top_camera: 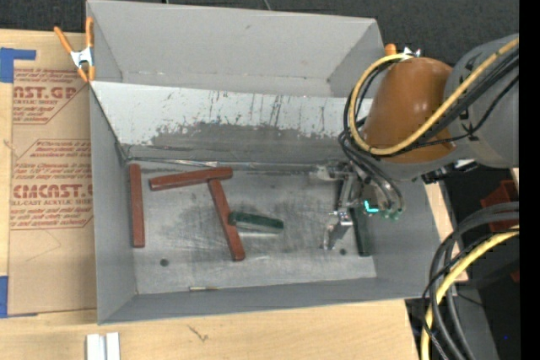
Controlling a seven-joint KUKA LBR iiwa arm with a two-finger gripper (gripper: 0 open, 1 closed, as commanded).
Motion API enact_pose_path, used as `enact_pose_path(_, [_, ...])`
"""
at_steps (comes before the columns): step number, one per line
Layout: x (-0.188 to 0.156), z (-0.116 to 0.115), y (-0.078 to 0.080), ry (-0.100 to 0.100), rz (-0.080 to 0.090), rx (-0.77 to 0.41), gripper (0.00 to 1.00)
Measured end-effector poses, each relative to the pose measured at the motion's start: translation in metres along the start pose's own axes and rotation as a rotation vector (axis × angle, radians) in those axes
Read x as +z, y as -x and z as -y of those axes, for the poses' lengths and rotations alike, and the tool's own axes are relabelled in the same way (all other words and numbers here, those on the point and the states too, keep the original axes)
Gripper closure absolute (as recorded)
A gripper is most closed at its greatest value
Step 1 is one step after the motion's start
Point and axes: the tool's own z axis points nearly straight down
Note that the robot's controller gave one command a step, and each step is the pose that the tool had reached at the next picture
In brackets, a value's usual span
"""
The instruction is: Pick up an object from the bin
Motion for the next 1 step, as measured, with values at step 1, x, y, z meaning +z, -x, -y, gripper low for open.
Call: enact_pose_path(1, [-0.0036, -0.0001, 0.002, -0.001, 0.007, -0.001, 0.0])
